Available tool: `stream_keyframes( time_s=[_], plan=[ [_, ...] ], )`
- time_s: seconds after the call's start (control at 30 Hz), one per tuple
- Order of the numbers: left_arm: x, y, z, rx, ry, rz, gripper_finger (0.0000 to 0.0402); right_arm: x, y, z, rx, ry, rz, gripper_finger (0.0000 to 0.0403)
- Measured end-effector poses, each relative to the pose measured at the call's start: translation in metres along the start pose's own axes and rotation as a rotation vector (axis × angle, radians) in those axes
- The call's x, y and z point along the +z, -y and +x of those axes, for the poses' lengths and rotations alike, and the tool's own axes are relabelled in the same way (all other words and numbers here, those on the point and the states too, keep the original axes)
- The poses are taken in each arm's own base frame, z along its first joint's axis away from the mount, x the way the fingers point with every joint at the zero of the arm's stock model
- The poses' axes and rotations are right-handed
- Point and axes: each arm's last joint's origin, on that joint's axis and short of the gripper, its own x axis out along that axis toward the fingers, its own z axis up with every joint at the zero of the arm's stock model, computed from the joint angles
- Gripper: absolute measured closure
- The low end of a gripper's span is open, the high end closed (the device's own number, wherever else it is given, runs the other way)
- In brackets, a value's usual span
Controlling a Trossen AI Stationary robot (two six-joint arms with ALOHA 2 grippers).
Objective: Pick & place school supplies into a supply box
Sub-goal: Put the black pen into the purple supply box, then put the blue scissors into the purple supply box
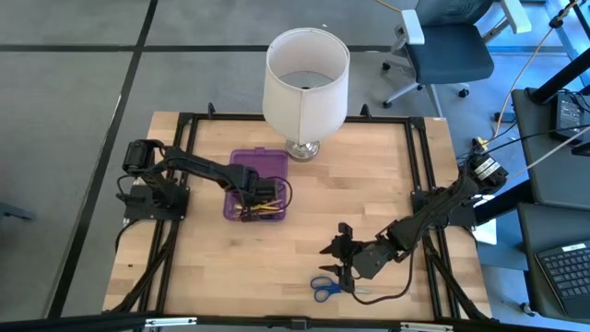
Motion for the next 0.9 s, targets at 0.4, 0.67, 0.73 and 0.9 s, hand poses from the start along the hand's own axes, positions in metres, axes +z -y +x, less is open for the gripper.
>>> stream_keyframes(
  time_s=[0.4, 0.67, 0.73, 0.9],
  plan=[
    [-0.004, -0.003, -0.011, 0.007, 0.031, 0.013, 0.0332, 0.001, 0.000, 0.000, 0.005, 0.006, 0.002, 0.0195],
    [-0.012, -0.008, -0.051, -0.007, 0.190, -0.025, 0.0324, 0.002, -0.001, 0.000, 0.014, 0.021, 0.033, 0.0195],
    [-0.015, -0.007, -0.065, -0.020, 0.255, -0.055, 0.0327, 0.003, -0.002, 0.000, 0.020, 0.028, 0.046, 0.0195],
    [-0.018, 0.009, -0.096, -0.100, 0.469, -0.078, 0.0332, -0.003, -0.009, 0.003, 0.049, 0.007, -0.087, 0.0200]
  ],
)
